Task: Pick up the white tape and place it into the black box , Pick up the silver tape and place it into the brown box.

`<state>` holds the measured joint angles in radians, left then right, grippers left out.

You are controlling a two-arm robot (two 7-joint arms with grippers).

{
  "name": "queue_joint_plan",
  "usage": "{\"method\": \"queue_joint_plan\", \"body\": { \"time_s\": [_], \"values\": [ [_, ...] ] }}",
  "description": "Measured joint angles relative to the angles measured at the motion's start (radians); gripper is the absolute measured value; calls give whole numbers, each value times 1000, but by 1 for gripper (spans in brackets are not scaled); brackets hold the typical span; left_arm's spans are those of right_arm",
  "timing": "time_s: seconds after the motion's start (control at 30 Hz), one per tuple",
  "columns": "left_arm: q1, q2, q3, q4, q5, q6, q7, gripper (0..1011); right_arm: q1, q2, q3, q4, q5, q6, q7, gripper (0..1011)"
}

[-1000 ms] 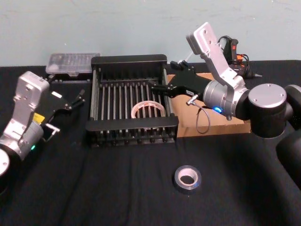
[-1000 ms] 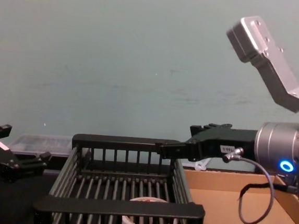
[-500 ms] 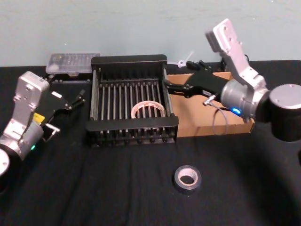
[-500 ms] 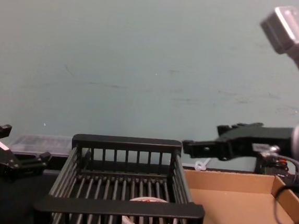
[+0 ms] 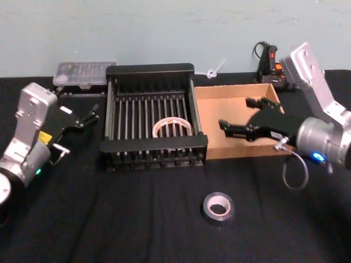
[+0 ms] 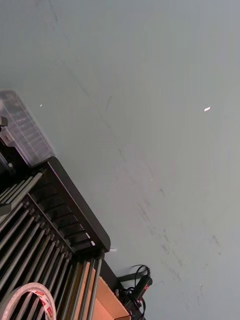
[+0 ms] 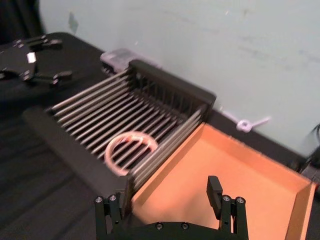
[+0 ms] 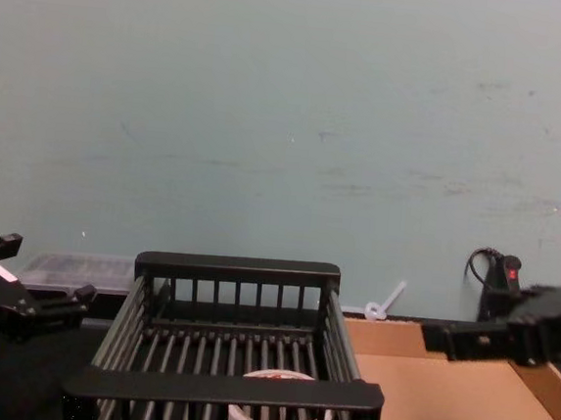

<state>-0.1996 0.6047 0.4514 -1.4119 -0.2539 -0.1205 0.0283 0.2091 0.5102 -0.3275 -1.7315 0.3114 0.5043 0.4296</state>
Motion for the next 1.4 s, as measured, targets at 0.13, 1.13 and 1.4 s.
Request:
{"method": "queue_joint_plan", "body": {
  "time_s": [0.13, 1.13, 1.4],
  "values": [
    [0, 0, 0, 0, 0, 0, 0, 1001, -40, 40, 13, -46, 35, 38, 21, 1002],
    [0, 0, 0, 0, 0, 0, 0, 1001, -74, 186, -122, -93, 65, 104, 92, 1002],
    [0, 0, 0, 0, 0, 0, 0, 1001, -47, 190, -161, -74, 62, 117, 92, 1002]
  ]
}}
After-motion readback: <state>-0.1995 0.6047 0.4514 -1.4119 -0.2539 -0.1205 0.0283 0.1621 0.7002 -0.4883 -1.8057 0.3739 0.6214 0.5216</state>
